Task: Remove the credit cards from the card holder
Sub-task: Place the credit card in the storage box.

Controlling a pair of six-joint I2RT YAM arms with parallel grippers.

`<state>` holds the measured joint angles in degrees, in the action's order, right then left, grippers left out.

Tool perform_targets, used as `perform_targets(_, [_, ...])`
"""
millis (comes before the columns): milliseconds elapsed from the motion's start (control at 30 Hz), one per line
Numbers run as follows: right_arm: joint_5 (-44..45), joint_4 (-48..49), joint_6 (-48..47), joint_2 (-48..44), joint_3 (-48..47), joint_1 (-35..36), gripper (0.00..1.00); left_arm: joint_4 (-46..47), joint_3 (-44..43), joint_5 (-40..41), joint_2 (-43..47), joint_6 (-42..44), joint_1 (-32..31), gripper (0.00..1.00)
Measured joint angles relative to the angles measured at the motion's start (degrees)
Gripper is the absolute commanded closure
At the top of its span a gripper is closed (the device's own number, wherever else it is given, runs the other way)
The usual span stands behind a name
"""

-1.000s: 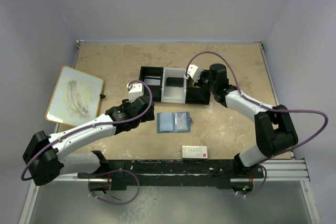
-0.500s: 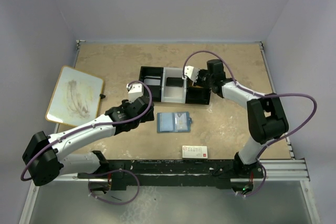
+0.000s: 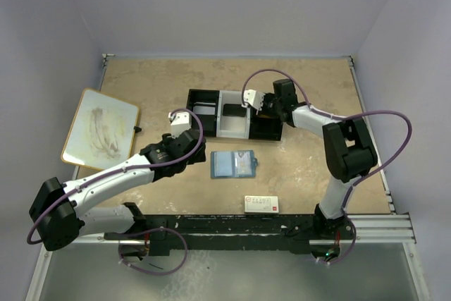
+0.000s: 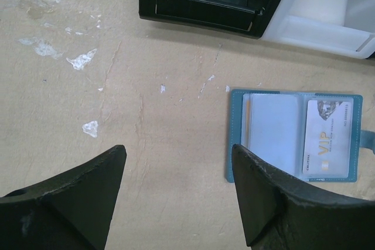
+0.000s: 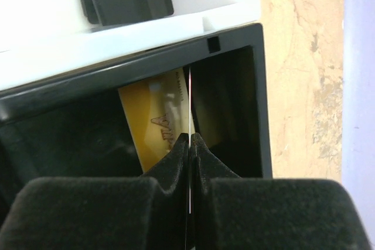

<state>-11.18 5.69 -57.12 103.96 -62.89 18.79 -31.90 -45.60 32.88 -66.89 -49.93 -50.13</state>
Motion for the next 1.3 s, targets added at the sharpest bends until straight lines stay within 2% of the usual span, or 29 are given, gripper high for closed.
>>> perform_targets(333, [2.62,0.44,-1.60,3.39,-1.42,0.00,0.93,-0.39,0.00,0.44,0.07,0.00,0.24,0.29])
perform_targets(500, [3.04,0.33,-1.97,3.65,-1.44,0.00,0.88,-0.39,0.00,0.42,0.07,0.00,0.24,0.29])
perform_targets(567, [3.13,0.02,-2.08,3.65,-1.44,0.00,0.81,-0.39,0.00,0.42,0.07,0.00,0.24,0.29])
perform_targets(733, [3.17,-0.96,-2.21,3.65,-1.53,0.00,0.78,-0.39,0.00,0.39,0.07,0.00,0.24,0.29])
perform_targets(800, [3.17,-1.55,-2.19,3.65,-1.57,0.00,0.66,-0.39,0.00,0.39,0.07,0.00,0.24,0.29])
perform_targets(833, [3.19,-1.95,-2.12,3.65,-1.66,0.00,0.66,-0.37,0.00,0.37,0.07,-0.02,0.24,0.29])
perform_targets(1300, [4.20,-3.72,-1.20,3.65,-2.25,0.00,0.65,-0.37,0.37,-0.39,0.07,-0.02,0.24,0.29])
